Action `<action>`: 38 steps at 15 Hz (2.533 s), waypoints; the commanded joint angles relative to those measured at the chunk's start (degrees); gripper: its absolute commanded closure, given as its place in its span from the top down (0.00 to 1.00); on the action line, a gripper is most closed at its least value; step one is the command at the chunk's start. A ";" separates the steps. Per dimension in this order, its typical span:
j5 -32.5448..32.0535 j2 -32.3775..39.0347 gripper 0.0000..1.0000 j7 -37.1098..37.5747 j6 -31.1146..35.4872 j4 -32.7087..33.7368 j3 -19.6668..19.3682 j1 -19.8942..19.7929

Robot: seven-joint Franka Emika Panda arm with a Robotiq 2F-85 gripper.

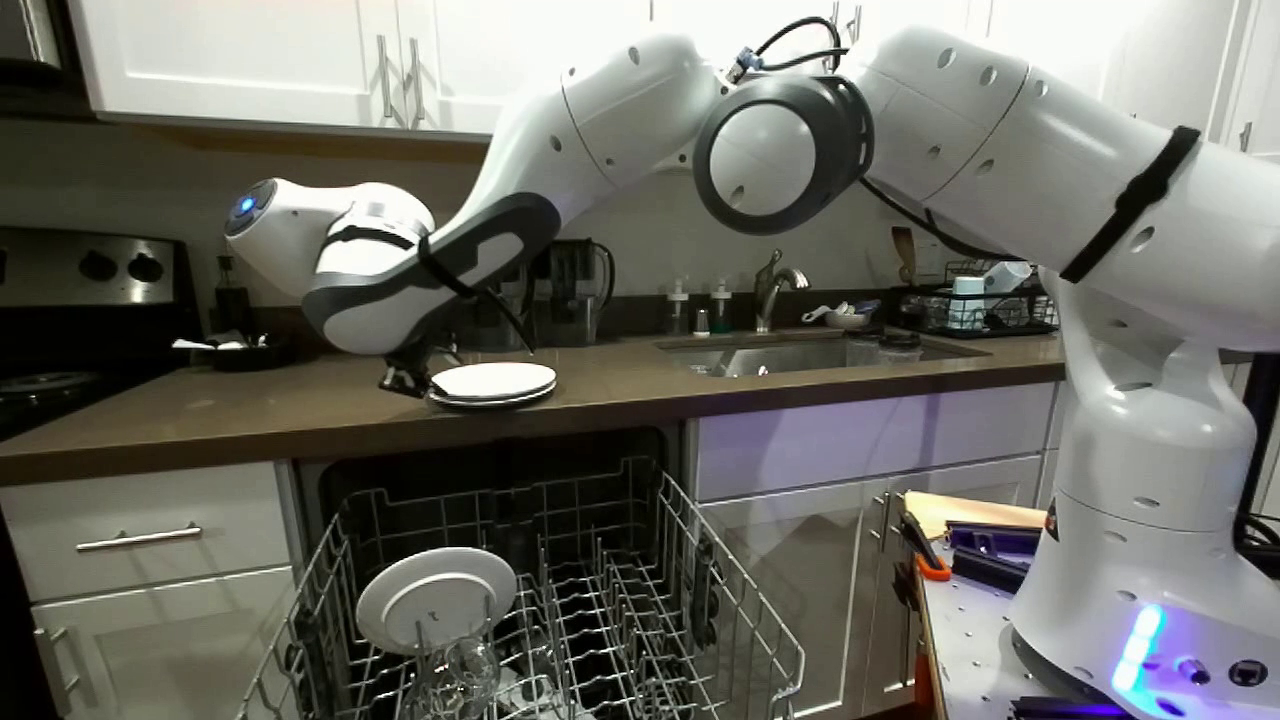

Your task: Put a plate from the counter in the dishwasher

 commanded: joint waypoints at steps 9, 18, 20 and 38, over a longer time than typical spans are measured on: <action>-0.54 -0.20 0.52 0.20 -1.67 -2.74 -1.22 0.98; -2.20 1.91 0.05 0.23 -5.24 -1.68 -2.31 2.62; -3.78 2.30 0.06 0.20 -6.53 -1.29 -2.69 3.31; -6.99 2.04 0.33 -0.73 -5.44 -0.53 -2.65 5.57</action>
